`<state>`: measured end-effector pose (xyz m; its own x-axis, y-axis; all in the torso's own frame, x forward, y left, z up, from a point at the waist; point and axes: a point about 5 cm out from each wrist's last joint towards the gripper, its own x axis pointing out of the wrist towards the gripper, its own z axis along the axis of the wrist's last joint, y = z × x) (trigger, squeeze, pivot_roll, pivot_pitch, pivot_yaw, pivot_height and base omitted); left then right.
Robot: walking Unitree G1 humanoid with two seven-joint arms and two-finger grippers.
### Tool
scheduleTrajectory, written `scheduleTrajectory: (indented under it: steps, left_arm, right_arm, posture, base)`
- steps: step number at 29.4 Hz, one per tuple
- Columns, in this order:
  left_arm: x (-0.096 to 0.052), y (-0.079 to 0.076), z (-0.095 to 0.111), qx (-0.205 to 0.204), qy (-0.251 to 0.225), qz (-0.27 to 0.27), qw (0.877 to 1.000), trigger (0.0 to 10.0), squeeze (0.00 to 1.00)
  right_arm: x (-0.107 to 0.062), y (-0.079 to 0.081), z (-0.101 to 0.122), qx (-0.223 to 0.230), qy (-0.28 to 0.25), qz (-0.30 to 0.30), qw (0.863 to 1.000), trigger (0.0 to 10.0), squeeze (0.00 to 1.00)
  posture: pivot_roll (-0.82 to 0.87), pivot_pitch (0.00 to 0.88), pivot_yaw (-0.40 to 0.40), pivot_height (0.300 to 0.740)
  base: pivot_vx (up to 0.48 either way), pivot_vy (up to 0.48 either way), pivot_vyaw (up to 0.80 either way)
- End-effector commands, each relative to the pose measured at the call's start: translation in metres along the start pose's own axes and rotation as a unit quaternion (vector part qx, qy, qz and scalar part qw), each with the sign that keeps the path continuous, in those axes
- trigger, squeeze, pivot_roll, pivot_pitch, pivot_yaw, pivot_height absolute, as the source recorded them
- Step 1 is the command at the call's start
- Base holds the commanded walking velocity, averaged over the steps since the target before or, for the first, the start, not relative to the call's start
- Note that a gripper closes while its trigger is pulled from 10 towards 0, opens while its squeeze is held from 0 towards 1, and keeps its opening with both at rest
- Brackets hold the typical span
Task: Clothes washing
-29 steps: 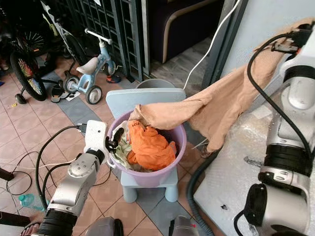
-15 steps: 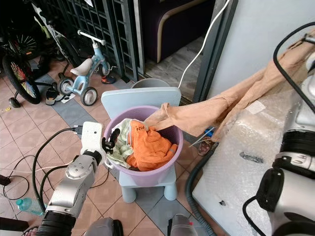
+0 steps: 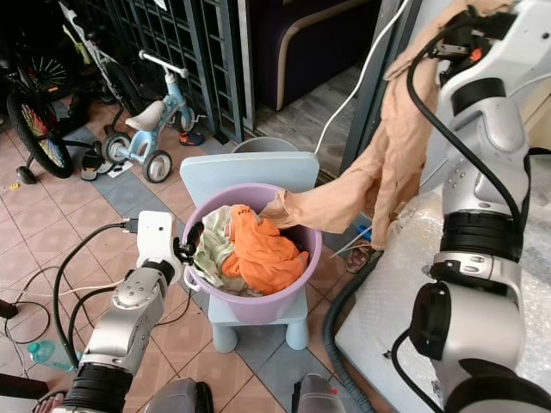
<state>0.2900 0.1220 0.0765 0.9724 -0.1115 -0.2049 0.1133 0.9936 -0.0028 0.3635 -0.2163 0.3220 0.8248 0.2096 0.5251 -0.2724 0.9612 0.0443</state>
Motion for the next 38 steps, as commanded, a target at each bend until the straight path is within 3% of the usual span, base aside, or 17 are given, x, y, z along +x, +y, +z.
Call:
scheduleTrajectory:
  steps: [1,4,5,8,14,19,23,25,28,38]
  left_arm:
    - [0.002,0.000,0.000,0.002,0.000,0.001,1.000,10.0,0.00]
    - [0.002,-0.001,0.001,-0.001,-0.002,-0.003,1.000,10.0,0.00]
    - [0.002,-0.001,0.003,0.001,-0.012,-0.010,1.000,10.0,0.00]
    - [0.002,0.000,0.005,0.000,-0.021,-0.014,1.000,10.0,0.00]
    - [0.003,0.000,0.007,0.001,-0.023,-0.017,1.000,10.0,0.00]
    - [0.006,-0.001,0.008,0.004,-0.026,-0.022,0.999,10.0,0.00]
    - [0.006,-0.002,0.008,0.003,-0.028,-0.023,0.999,10.0,0.00]
    - [0.005,-0.003,0.007,-0.002,-0.025,-0.021,0.999,10.0,0.00]
    - [0.004,-0.003,0.006,-0.007,-0.026,-0.017,1.000,10.0,0.00]
    - [0.001,-0.005,0.004,-0.021,-0.020,-0.020,0.999,10.0,0.00]
  right_arm:
    - [0.001,0.008,0.001,-0.013,-0.005,0.017,1.000,0.0,0.00]
    - [-0.009,0.011,-0.014,-0.033,0.016,0.016,0.999,0.0,0.00]
    - [-0.019,0.015,-0.025,-0.030,0.031,0.006,0.999,0.0,0.00]
    - [-0.029,0.018,-0.033,-0.051,0.044,-0.002,0.998,0.0,0.00]
    - [-0.031,0.013,-0.030,-0.077,0.032,-0.033,0.996,0.0,0.00]
    - [-0.030,-0.018,-0.008,-0.137,-0.001,-0.114,0.984,0.0,0.00]
    - [-0.030,-0.031,0.000,-0.158,-0.010,-0.150,0.976,0.0,0.00]
    - [-0.032,-0.049,0.008,-0.186,-0.011,-0.201,0.962,0.0,0.00]
    - [-0.034,-0.059,0.010,-0.203,-0.008,-0.230,0.952,0.0,0.00]
    - [-0.037,-0.063,-0.004,-0.201,0.015,-0.243,0.949,0.0,0.00]
  posture:
    - [-0.09,0.010,0.003,0.740]
    - [-0.09,0.009,0.005,0.740]
    - [-0.09,0.010,0.011,0.740]
    - [-0.09,0.010,0.018,0.740]
    - [-0.09,0.009,0.028,0.740]
    - [-0.10,0.006,0.032,0.740]
    - [-0.10,0.006,0.029,0.740]
    - [-0.09,0.008,0.027,0.740]
    - [-0.09,0.013,0.026,0.740]
    - [-0.09,0.022,0.026,0.740]
  base:
    - [0.000,0.000,0.00]
    - [0.000,0.000,0.00]
    - [0.000,0.000,0.00]
    - [0.000,0.000,0.00]
    - [0.000,-0.120,0.00]
    - [0.000,-0.319,-0.80]
    - [0.000,-0.442,-0.80]
    - [0.000,-0.195,-0.80]
    - [0.000,0.000,-0.80]
    - [0.000,0.000,-0.39]
